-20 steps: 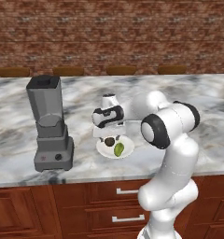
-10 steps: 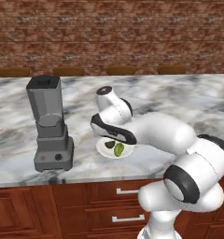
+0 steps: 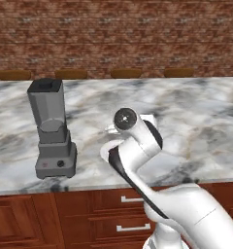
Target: Pick the kiwi and mango from the fridge and place them on the plate next to the blender to make a fruit smoothie.
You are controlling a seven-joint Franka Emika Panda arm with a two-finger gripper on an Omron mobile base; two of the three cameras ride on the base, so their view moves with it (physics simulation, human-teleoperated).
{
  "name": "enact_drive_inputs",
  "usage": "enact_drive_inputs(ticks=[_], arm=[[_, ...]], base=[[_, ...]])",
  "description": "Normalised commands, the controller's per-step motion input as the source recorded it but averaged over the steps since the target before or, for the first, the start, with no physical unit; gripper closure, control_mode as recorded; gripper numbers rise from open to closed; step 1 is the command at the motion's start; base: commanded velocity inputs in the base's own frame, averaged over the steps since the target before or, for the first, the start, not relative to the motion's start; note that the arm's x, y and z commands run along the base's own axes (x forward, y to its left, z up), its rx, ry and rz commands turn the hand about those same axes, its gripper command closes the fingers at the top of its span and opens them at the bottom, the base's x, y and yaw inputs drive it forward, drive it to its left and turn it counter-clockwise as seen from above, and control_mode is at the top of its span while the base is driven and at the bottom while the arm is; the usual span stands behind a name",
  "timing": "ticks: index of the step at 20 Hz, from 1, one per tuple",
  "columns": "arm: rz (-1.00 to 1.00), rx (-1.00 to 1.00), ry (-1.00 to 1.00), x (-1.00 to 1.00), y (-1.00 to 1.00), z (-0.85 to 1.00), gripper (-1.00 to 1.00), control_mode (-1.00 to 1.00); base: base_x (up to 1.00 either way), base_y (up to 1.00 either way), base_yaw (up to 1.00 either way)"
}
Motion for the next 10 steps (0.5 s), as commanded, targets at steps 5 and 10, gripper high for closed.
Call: enact_drive_inputs(ticks=[5, 10], arm=[[0.0, 0.01, -0.45, -1.0, -0.83, 1.0, -1.0, -1.0], [-0.02, 0.12, -0.37, -1.0, -0.97, 0.91, -1.0, -1.0]], base=[[0.0, 0.0, 0.0], [0.0, 0.0, 0.0]])
